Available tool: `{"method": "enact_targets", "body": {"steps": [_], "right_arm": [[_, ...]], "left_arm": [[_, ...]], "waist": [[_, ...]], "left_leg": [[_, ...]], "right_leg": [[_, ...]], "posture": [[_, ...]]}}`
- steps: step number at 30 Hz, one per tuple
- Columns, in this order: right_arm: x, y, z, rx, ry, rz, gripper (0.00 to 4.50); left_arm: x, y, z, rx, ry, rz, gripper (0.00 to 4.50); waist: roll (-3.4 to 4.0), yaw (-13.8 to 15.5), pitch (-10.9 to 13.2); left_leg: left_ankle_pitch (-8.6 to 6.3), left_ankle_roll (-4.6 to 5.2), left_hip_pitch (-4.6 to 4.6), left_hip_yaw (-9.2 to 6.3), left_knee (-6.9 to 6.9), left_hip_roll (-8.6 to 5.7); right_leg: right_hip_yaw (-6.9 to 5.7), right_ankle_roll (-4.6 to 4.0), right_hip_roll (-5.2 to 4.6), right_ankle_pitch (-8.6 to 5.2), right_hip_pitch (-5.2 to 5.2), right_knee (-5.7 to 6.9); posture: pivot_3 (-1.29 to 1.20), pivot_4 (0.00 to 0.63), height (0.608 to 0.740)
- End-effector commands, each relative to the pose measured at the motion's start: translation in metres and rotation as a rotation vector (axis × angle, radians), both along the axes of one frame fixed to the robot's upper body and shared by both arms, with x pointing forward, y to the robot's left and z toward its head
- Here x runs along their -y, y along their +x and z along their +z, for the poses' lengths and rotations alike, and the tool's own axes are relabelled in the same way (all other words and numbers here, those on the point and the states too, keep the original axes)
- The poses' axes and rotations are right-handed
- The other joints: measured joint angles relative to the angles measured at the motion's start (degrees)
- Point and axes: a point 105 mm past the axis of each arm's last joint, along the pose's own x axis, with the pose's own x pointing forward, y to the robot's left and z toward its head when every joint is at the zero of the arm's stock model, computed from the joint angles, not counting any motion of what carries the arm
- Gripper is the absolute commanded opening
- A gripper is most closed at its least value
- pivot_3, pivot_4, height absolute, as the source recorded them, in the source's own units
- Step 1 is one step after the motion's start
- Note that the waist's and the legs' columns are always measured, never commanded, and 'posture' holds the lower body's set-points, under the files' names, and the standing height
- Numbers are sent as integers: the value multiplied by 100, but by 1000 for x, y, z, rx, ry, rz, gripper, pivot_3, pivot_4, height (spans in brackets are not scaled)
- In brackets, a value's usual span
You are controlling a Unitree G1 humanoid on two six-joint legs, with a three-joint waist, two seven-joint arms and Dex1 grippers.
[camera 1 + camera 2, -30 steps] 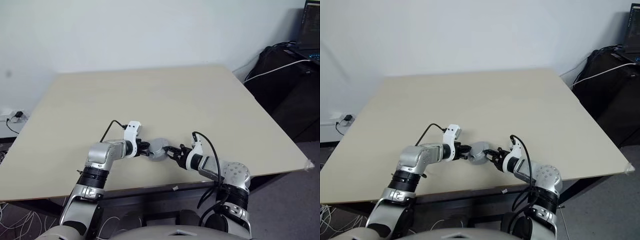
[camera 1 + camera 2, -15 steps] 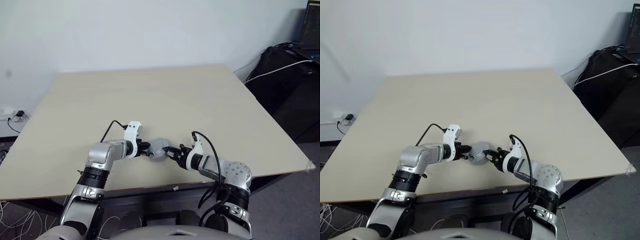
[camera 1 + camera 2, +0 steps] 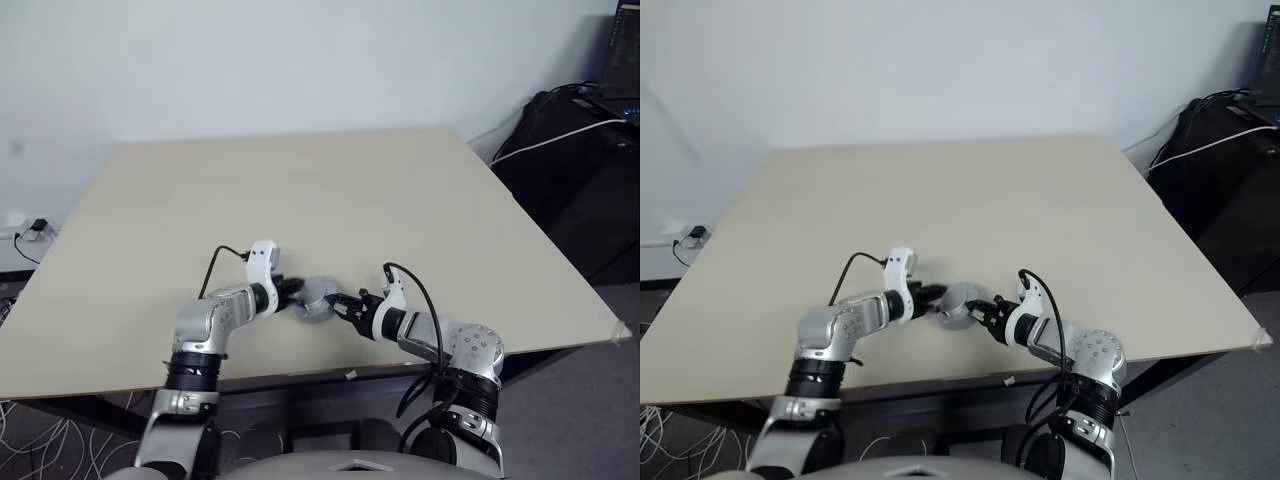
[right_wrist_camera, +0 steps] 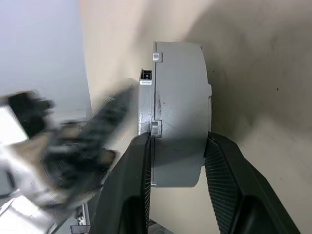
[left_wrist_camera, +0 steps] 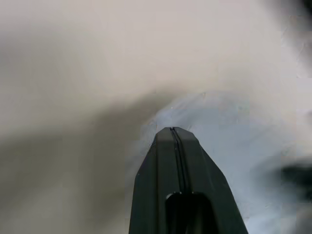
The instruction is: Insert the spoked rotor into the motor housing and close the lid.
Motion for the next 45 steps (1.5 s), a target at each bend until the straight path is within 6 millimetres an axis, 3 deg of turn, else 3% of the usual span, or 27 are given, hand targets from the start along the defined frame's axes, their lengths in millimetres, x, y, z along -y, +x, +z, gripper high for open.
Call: {"method": "enact_targets", "body": {"steps": [1, 4, 7, 10, 15, 22, 32, 45], "right_arm": [[-36, -10, 8, -2, 164, 13, 1255], [-34, -9, 10, 8, 187, -12, 1255], [-32, -4, 14, 24, 213, -40, 1255], [-35, 0, 20, 42, 234, -41, 1255], [-45, 8, 36, 85, 281, -28, 1255], [-56, 8, 51, 123, 314, 4, 1255], [-69, 1, 62, 141, 353, 69, 1255], [-81, -17, 60, 112, 354, 178, 1255]], "left_arm": [[-23, -1, 72, 254, -249, 138, 0], [-43, -17, 80, 272, -376, 226, 0], [-61, -37, 57, 179, -438, 320, 0], [-71, -64, 14, -13, -516, 403, 552], [-69, -93, -23, -197, -647, 449, 2176], [-58, -97, -30, -242, -826, 473, 4490], [-47, -95, -27, -265, -963, 419, 4500], [-45, -92, -17, -224, -1037, 388, 4500]], "waist": [[4, -59, -1], [22, -112, -7], [27, -104, -5], [12, -69, 18], [41, -8, 50], [47, -35, 63], [48, -39, 63], [48, -50, 62]], "left_leg": [[-2, -1, -2, 5, -2, 0], [-3, -3, -5, 24, -18, 17], [-5, -4, -4, 16, -21, 27], [-13, 4, -4, 15, -11, 19], [-12, 5, -1, 7, 1, 17], [-11, 7, -1, 7, 2, 18], [-13, 10, -1, 7, -8, 18], [-12, 10, -1, 8, -7, 18]], "right_leg": [[4, -1, -7, 1, 1, 0], [10, -19, -16, 0, -1, 7], [9, -26, 27, -4, 1, 4], [13, -27, 26, -5, 6, -1], [2, -40, 26, -13, 10, -38], [4, -42, 29, -12, 8, -38], [11, -53, 31, -18, 4, -43], [11, -54, 32, -18, 5, -43]], "posture": [[0, 0, 740], [0, 0, 740], [0, 0, 740], [0, 0, 740], [0, 0, 740], [0, 0, 740], [0, 0, 740], [0, 0, 740]]}}
